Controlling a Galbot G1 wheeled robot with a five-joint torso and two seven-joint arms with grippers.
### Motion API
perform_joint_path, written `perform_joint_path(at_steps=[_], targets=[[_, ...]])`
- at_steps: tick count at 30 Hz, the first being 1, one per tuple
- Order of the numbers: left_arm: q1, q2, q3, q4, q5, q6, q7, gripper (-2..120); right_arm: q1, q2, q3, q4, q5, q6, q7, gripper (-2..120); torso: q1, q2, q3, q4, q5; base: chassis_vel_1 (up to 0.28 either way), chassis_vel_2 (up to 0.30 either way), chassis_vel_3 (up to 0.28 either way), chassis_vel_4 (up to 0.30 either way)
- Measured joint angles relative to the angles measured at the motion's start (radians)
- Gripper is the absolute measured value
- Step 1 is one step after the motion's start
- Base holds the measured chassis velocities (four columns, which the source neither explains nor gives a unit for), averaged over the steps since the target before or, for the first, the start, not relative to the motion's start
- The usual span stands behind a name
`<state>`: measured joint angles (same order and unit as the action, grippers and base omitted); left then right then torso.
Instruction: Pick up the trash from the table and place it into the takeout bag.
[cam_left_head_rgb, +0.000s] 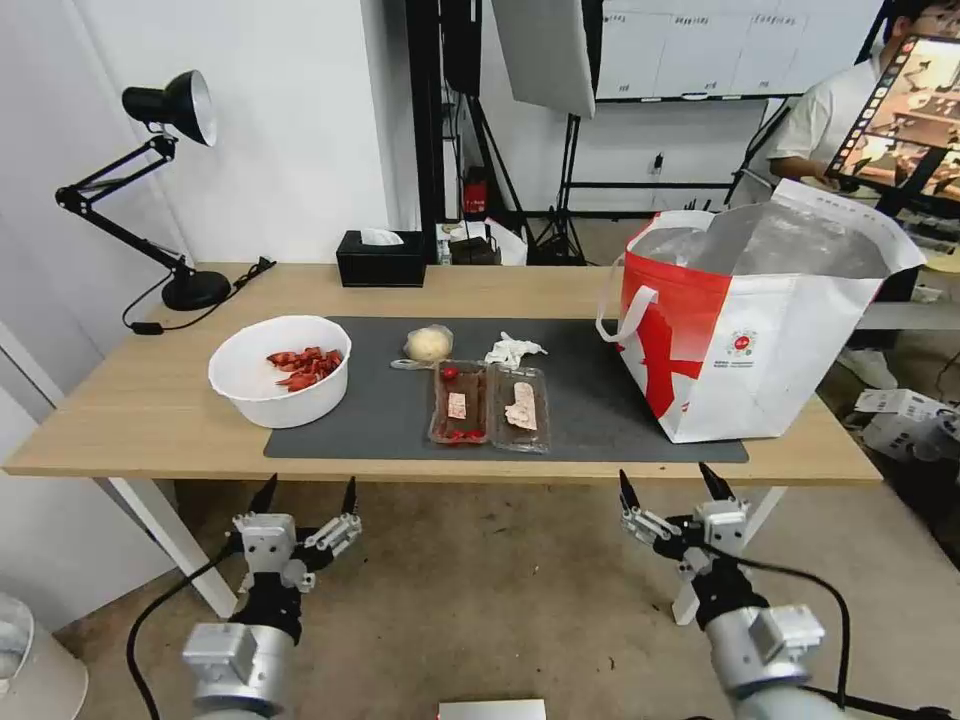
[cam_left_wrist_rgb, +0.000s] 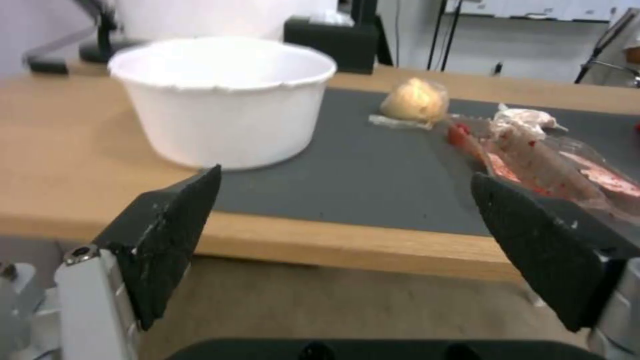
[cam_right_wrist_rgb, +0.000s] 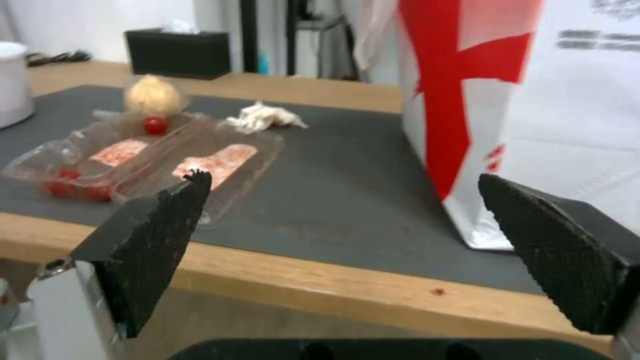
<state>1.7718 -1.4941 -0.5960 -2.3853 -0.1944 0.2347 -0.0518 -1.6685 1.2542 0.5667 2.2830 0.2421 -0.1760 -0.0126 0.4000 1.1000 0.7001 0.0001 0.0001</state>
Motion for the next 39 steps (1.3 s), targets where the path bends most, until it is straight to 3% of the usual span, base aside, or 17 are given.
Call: perform_joint_path(at_steps=[5,7,9,10,13,21,23,26,39], targets=[[-0.017,0.003,-0.024,-0.044,-0.111,0.115,-0.022,100,0.075,-0.137,0.01,-0.01,0.135,-0.101,-0.008,100,0.0,0.0,0.0,-0.0001,0.0001,0.0,0.0,0.0,0.0],[-0.019,0.003,-0.025,-0.045,-0.119,0.115,-0.02,100,0.088,-0.162,0.012,-0.012,0.161,-0.119,-0.01,100,0.0,0.0,0.0,-0.0001,0.0002,0.0,0.0,0.0,0.0],[-0.021,0.003,-0.023,-0.042,-0.127,0.089,-0.008,100,0.138,-0.254,0.019,-0.018,0.251,-0.185,-0.015,100,0.0,0.0,0.0,-0.0001,0.0001,0.0,0.0,0.0,0.0],[-0.021,0.003,-0.023,-0.042,-0.127,0.089,-0.008,100,0.138,-0.254,0.019,-0.018,0.251,-0.185,-0.015,100,0.0,0.0,0.0,-0.0001,0.0001,0.0,0.0,0.0,0.0],[-0.021,-0.002,-0.014,-0.034,-0.123,0.056,0.006,100,0.192,-0.354,0.027,-0.026,0.349,-0.257,-0.02,100,0.0,0.0,0.0,0.0003,-0.0003,0.0,0.0,0.0,0.0],[-0.02,-0.006,-0.007,-0.022,-0.085,0.027,0.028,100,0.2,-0.368,0.027,-0.029,0.369,-0.266,-0.022,100,0.0,0.0,0.0,-0.0002,-0.0001,0.0,0.0,0.0,0.0],[-0.02,-0.006,-0.007,-0.018,-0.072,0.008,0.036,100,0.196,-0.351,0.011,-0.048,0.398,-0.189,-0.038,100,0.0,0.0,0.0,-0.0002,0.0002,0.0,0.0,0.0,0.0],[-0.019,-0.006,-0.007,-0.013,-0.054,-0.005,0.041,100,0.191,-0.336,-0.001,-0.06,0.41,-0.145,-0.046,100,0.0,0.0,0.0,-0.0002,-0.0003,0.0,0.0,0.0,0.0],[-0.015,-0.008,-0.001,0.005,0.004,-0.067,0.057,100,0.181,-0.312,-0.021,-0.07,0.424,-0.123,-0.035,100,0.0,0.0,0.0,-0.0002,-0.0002,0.0,0.0,0.0,0.0]])
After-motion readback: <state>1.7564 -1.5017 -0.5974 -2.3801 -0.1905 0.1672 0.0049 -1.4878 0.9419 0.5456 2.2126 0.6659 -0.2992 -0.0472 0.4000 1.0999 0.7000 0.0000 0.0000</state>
